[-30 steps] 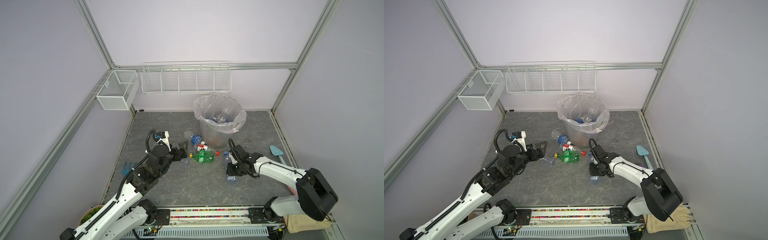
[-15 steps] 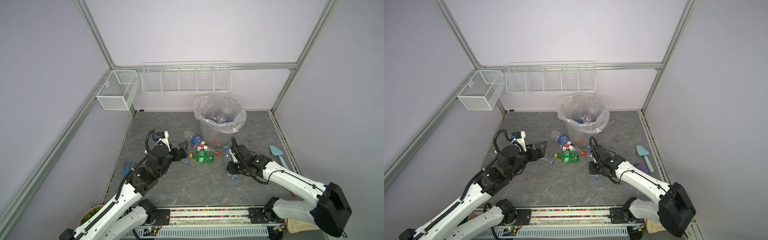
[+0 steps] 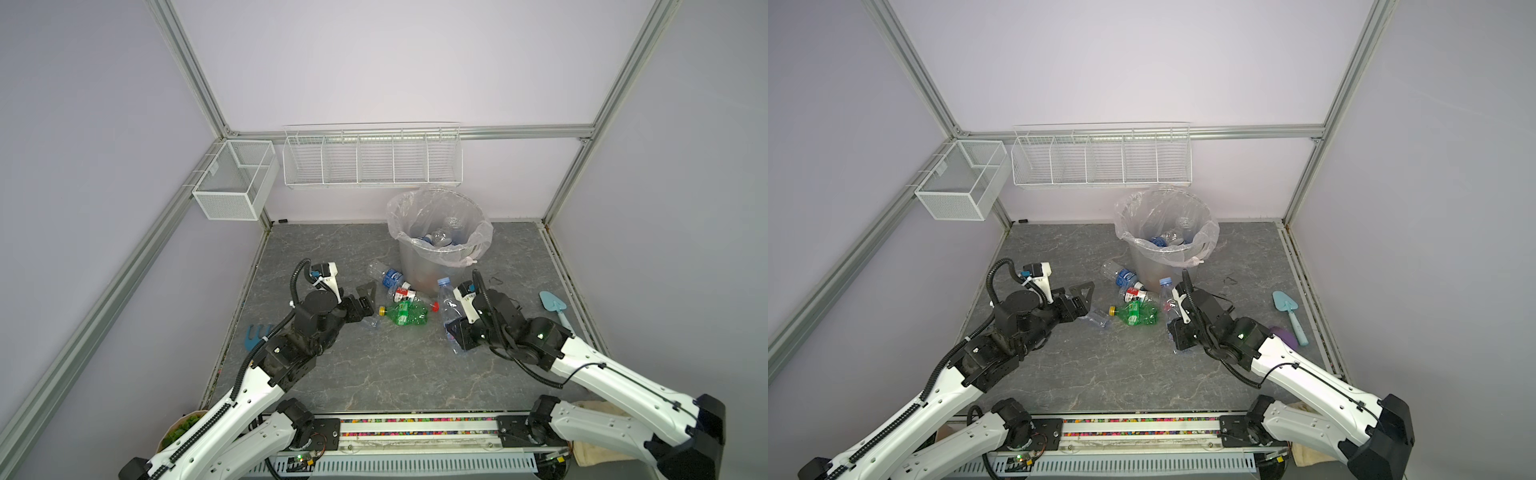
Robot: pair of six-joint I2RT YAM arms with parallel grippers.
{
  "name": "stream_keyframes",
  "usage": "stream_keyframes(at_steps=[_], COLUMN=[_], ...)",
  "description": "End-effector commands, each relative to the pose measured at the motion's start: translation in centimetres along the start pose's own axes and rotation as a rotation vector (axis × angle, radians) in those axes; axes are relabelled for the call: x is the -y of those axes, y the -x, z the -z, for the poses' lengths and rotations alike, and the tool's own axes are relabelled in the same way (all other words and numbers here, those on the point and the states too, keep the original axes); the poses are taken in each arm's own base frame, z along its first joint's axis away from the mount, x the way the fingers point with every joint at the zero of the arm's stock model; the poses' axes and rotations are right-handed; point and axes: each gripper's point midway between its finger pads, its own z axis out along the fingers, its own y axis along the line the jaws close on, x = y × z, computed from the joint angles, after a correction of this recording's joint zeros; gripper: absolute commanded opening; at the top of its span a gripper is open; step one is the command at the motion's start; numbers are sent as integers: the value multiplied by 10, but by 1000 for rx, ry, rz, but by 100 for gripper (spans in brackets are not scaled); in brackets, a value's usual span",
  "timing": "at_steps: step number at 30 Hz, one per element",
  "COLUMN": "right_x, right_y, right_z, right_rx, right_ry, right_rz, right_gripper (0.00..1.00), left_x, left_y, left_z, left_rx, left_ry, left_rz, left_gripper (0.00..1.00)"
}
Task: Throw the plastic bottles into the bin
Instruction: 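Lift the colorful-label bottle with the right gripper and carry it over the bin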
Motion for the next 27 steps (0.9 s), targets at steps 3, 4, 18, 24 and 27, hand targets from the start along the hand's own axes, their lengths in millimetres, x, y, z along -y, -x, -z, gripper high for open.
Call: stream_keyframes(at_steps=[3, 4, 18, 24, 27], right_x=[-8, -8, -11, -15, -17], right_y=[20, 21, 38, 65, 87], right_z=[15, 15, 31, 59, 85], right_rx=[76, 77, 126, 214, 297], right_ry=[10, 9, -3, -16, -36], right_rz=[44, 45, 71, 119, 153], right_gripper=[12, 12, 12, 12, 12], left_x=[3, 3, 6, 6, 5], left_y=[5, 5, 7, 8, 8], left_z=[4, 4, 2, 4, 4], left_rx=[15, 17, 18, 22, 23], left_ry=[-8, -8, -15, -15, -13], left_rz=[1, 1, -7, -10, -10], left_gripper=[99, 99, 99, 99, 99])
